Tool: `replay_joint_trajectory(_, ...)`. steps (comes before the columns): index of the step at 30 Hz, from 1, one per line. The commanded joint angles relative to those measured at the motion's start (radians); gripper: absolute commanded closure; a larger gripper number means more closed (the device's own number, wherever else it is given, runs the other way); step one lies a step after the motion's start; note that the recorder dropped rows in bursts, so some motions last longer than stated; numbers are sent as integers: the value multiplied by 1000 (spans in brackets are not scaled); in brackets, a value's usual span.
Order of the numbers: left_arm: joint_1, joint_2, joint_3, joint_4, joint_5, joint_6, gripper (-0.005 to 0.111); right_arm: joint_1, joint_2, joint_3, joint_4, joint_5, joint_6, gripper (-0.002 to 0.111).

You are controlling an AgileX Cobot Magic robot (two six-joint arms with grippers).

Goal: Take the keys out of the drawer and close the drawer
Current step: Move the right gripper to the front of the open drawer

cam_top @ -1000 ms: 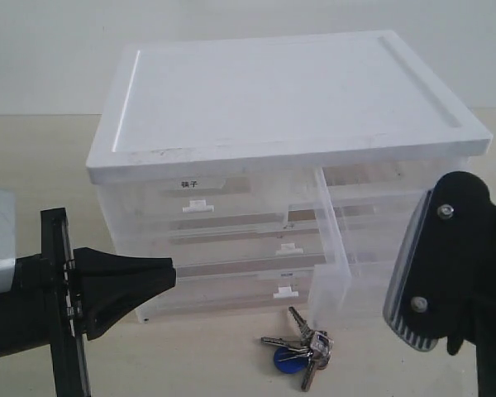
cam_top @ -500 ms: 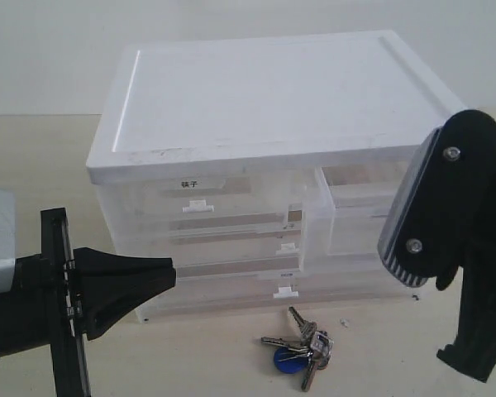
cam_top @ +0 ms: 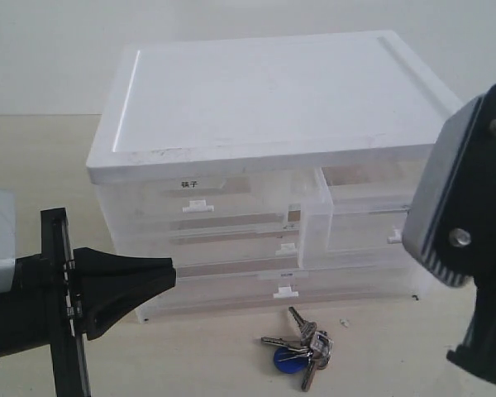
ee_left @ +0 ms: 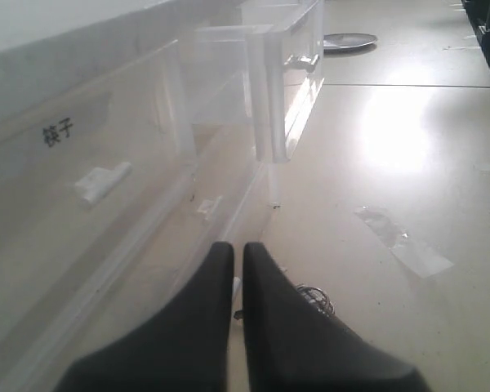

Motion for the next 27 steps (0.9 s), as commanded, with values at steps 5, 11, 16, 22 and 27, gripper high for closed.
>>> replay_joint_trajectory(5,-5,1,-3,4,-9,-4,102,-9,33,49,62,51,-238,107)
replay_joint_trajectory(11,-5,1,-3,4,-9,-4,102,-9,108,70,-202,49,-5,107)
replay_joint_trajectory(16,-5,1,-3,4,-9,-4,102,-9,150,70,-285,75,55,107)
replay_joint_trajectory(22,-5,1,-3,4,-9,-4,102,-9,187,70,-391,94,121,107)
replay_joint_trajectory(27,-5,1,-3,4,-9,-4,102,-9,206,70,-518,110,200,107)
